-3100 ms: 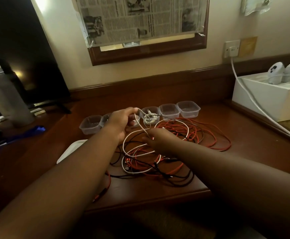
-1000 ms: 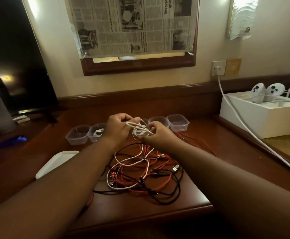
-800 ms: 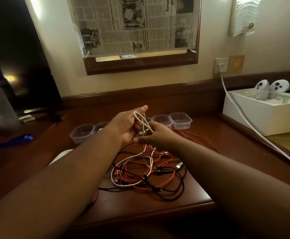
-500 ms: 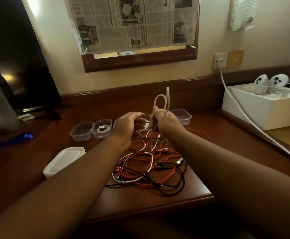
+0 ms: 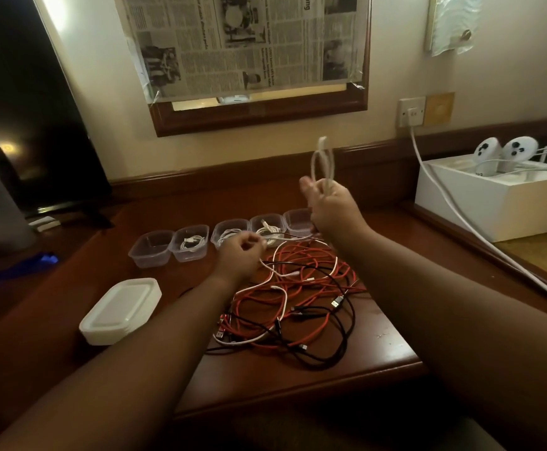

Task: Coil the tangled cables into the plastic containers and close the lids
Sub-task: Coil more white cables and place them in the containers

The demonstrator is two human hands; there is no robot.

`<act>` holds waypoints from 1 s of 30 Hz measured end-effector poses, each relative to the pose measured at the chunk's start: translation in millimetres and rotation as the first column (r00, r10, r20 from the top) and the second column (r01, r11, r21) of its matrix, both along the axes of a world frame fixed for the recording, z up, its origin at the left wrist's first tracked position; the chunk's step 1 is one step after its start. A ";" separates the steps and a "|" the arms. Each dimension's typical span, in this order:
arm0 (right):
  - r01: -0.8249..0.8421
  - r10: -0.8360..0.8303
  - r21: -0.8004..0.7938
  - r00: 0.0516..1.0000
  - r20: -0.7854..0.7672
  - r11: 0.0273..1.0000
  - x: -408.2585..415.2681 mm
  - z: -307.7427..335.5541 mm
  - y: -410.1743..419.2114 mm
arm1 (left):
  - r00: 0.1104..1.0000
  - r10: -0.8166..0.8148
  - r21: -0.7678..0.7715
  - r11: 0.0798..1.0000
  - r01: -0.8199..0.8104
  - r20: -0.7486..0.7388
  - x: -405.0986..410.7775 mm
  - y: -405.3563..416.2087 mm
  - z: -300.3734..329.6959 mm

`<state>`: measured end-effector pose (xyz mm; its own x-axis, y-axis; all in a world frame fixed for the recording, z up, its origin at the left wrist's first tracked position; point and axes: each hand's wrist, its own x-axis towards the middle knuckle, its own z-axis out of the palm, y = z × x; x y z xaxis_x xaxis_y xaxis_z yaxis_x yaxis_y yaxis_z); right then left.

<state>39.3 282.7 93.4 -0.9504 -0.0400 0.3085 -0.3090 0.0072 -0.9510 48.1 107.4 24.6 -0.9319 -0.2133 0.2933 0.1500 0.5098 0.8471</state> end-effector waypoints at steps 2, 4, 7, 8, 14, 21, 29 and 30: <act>0.039 0.005 0.379 0.994 -0.112 0.924 -1.8 -7.5 2.9 | 0.993 0.062 -0.016 0.998 -0.064 -0.103 -3.5 -4.2 13.9; -0.016 0.089 0.587 0.991 -0.097 0.809 0.0 -14.1 2.0 | 0.987 0.052 -0.039 0.998 -0.059 -0.155 -5.7 -6.0 26.8; -0.028 0.113 0.765 0.992 -0.059 0.643 0.6 -20.6 -2.5 | 0.985 0.047 -0.053 0.997 -0.057 -0.164 -12.3 -7.3 39.3; -0.048 0.114 0.789 0.993 -0.028 0.613 -0.9 -22.1 -3.4 | 0.990 0.046 0.005 0.999 -0.046 -0.133 -14.3 -7.3 42.1; -0.187 0.134 0.632 0.982 0.131 0.752 -10.2 -35.2 -1.4 | 0.973 -0.141 0.516 0.856 0.028 0.180 -7.1 -9.5 54.4; -0.697 0.568 0.261 0.705 0.425 0.668 9.4 -27.3 17.8 | 0.973 -0.202 0.551 0.827 0.110 0.109 7.7 -24.7 65.8; -0.716 0.627 0.689 0.587 0.512 0.108 56.3 -17.9 -8.0 | 0.925 -0.327 0.360 0.901 0.242 0.195 25.6 -22.1 62.6; -0.701 0.619 0.711 0.582 0.527 0.055 59.6 -19.7 -10.9 | 0.916 -0.344 0.349 0.900 0.259 0.206 28.7 -21.6 61.7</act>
<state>98.9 271.8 73.7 -0.3985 -0.8324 -0.3851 -0.5763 0.5539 -0.6009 76.8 85.9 86.3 -0.9987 0.0502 0.0013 0.0105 0.1817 0.9833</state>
